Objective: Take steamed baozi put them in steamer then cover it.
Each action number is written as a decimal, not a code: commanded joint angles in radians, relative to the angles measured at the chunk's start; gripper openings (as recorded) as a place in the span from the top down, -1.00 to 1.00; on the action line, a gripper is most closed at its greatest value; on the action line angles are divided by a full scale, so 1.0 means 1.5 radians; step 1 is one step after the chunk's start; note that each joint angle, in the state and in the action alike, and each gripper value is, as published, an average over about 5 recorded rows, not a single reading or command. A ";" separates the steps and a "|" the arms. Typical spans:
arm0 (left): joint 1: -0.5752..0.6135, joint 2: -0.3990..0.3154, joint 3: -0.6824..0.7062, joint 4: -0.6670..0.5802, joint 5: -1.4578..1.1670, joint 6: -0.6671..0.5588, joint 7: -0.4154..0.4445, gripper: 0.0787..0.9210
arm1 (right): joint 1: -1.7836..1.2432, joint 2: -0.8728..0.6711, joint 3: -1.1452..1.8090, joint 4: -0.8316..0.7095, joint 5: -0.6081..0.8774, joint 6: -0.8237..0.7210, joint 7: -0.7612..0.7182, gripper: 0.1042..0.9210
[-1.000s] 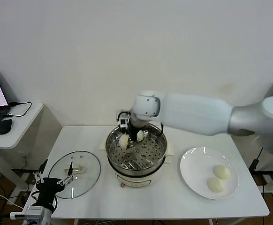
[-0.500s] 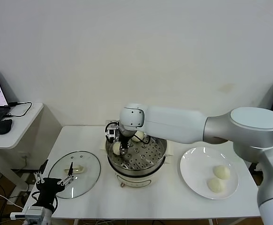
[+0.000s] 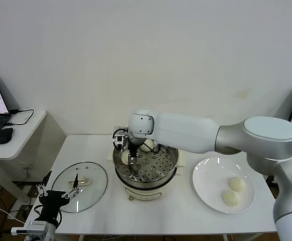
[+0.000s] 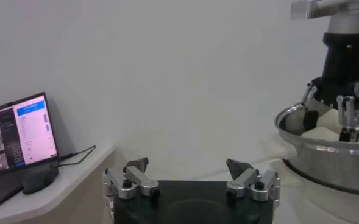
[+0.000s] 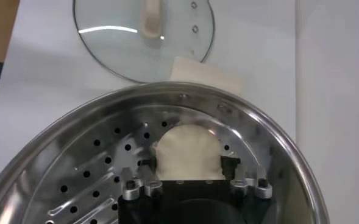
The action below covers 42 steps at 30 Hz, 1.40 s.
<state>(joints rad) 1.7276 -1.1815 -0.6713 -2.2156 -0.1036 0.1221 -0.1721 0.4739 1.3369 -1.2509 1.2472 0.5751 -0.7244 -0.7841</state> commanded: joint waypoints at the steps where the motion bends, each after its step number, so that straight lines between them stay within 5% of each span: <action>1: 0.000 0.001 -0.001 0.003 0.000 0.000 0.000 -0.77 | 0.081 -0.066 -0.001 0.070 0.010 -0.001 -0.048 -0.74; 14: -0.012 0.009 0.017 0.012 0.000 0.002 0.001 -0.77 | 0.244 -0.448 -0.086 0.362 -0.094 0.092 -0.208 -0.76; 22: -0.010 0.011 0.024 0.016 0.003 0.001 0.001 -0.77 | 0.188 -0.660 -0.098 0.411 -0.249 0.218 -0.267 -0.76; 30: -0.009 0.003 0.033 0.017 0.014 0.001 0.000 -0.77 | 0.010 -0.750 -0.020 0.395 -0.383 0.277 -0.243 -0.76; 42: -0.003 -0.007 0.033 0.019 0.020 0.000 0.000 -0.77 | -0.516 -0.757 0.408 0.314 -0.505 0.308 -0.202 -0.76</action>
<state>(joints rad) 1.7230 -1.1910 -0.6223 -2.1873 -0.0757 0.1229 -0.1721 0.1149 0.2777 -0.9593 1.7457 -0.0512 -0.3100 -1.0945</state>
